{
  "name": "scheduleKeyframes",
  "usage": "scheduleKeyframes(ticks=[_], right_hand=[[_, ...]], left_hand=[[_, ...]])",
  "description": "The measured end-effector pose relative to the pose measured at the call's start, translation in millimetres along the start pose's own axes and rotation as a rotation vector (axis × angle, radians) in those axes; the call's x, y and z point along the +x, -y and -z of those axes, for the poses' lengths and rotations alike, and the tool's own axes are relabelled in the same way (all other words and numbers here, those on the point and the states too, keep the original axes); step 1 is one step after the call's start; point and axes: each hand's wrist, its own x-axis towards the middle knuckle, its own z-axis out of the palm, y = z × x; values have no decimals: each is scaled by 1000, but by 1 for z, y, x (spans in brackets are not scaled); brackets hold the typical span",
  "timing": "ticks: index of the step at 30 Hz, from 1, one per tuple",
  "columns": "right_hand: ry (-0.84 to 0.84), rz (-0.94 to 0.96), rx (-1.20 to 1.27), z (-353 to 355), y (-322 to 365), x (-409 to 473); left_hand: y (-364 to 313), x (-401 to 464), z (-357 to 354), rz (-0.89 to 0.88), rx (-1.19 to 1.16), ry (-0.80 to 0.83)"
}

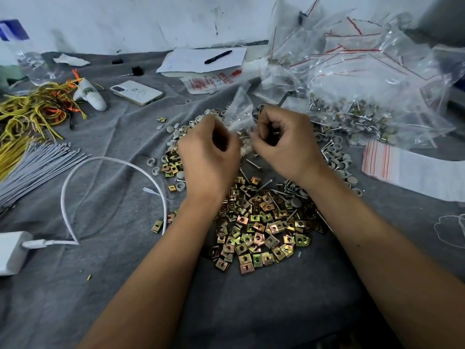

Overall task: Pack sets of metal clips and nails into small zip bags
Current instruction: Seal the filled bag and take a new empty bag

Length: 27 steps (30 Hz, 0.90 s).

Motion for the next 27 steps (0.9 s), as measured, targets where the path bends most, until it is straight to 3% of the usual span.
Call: scheduleKeyframes(ticks=[5,9,12,14,18,20,24,27], right_hand=[[-62,-64,-163,5,-4,1],[177,-68,-141,11,-10,2],[371,-41,-404,15,-23,5],[454,-64,-568,13,-27,6],[523,-92,-614,11,-25,5],[424,-114,-521,10,-22,4],[11,-68,-250,17,-9,6],[6,64,-130,20,-1,6]], left_hand=[[-4,1,2,-58,66,-76],[0,2,6,-15,79,-107],[-2,2,10,7,145,-151],[-3,1,8,-10,172,-104],[1,0,5,-45,194,112],[1,0,4,-42,219,192],[2,0,2,-49,173,285],[5,0,-1,-38,154,318]])
